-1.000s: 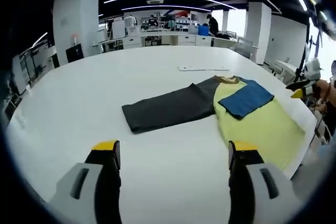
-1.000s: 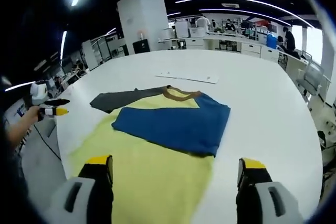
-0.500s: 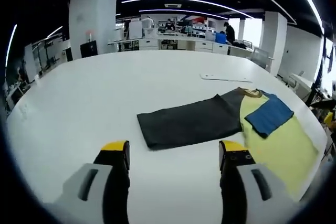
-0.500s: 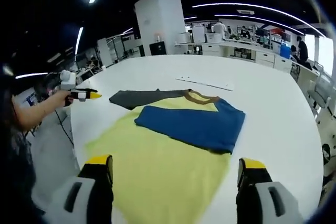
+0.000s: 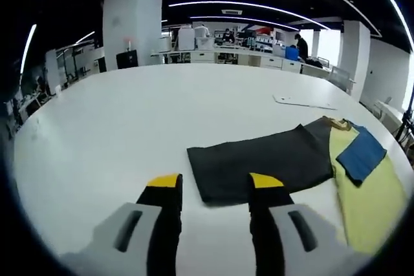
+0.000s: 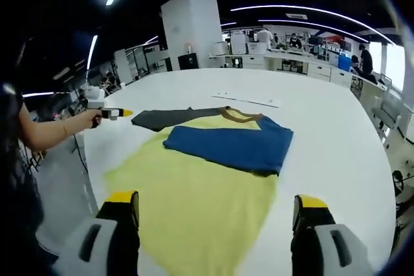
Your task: Fold the garment on the visible template until the final outline fits inside the template.
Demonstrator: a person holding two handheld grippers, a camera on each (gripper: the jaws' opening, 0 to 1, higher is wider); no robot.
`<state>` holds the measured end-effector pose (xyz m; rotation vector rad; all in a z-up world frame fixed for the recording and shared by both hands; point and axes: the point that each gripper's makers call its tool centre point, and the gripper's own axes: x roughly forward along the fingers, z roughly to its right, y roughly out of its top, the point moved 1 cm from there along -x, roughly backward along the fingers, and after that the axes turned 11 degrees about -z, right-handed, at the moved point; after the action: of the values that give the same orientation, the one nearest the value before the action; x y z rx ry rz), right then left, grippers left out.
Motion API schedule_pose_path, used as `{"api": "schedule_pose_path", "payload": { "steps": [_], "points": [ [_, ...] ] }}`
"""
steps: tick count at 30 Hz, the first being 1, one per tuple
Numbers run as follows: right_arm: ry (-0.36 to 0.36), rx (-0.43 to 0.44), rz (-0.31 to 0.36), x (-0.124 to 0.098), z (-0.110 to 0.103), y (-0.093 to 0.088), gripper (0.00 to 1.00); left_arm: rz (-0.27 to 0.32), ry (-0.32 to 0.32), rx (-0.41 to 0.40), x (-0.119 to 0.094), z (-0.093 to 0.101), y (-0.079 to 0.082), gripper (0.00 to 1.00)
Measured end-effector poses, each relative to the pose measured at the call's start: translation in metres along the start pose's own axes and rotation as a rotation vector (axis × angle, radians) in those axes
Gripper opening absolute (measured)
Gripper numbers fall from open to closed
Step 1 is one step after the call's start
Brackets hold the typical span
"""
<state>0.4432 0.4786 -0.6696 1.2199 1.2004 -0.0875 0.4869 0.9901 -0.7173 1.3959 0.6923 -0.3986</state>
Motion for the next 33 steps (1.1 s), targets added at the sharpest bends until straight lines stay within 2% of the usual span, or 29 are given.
{"api": "schedule_pose_path", "payload": {
  "steps": [10, 16, 18, 19, 20, 21, 23, 28, 33],
  "points": [
    [-0.016, 0.011, -0.015, 0.004, 0.004, -0.001, 0.98, -0.050, 0.025, -0.023, 0.020, -0.004, -0.020, 0.24],
    [-0.014, 0.007, -0.014, 0.005, 0.004, 0.001, 0.99, -0.052, 0.023, -0.037, 0.024, -0.007, -0.021, 0.17],
    [-0.015, 0.008, -0.018, 0.006, 0.004, 0.000, 0.99, -0.077, 0.021, -0.035, 0.027, -0.006, -0.025, 0.14],
    [-0.016, 0.008, -0.021, 0.007, 0.004, -0.001, 0.99, -0.117, 0.028, -0.040, 0.027, -0.007, -0.033, 0.12],
    [-0.016, 0.008, -0.022, 0.007, 0.003, -0.001, 0.99, -0.067, 0.015, -0.071, 0.027, -0.005, -0.026, 0.12],
    [-0.016, 0.008, -0.022, 0.007, 0.003, -0.001, 0.99, -0.082, 0.014, -0.080, 0.027, -0.006, -0.029, 0.11],
    [-0.012, 0.009, -0.020, 0.007, 0.002, -0.001, 0.99, -0.075, 0.014, -0.104, 0.027, -0.007, -0.027, 0.11],
    [-0.014, 0.021, -0.023, 0.007, 0.002, -0.004, 0.98, -0.085, 0.025, -0.070, 0.027, -0.006, -0.025, 0.01],
    [-0.017, 0.023, -0.025, 0.007, 0.004, -0.006, 0.98, -0.071, 0.038, -0.069, 0.018, -0.002, -0.022, 0.00]
  ]
}}
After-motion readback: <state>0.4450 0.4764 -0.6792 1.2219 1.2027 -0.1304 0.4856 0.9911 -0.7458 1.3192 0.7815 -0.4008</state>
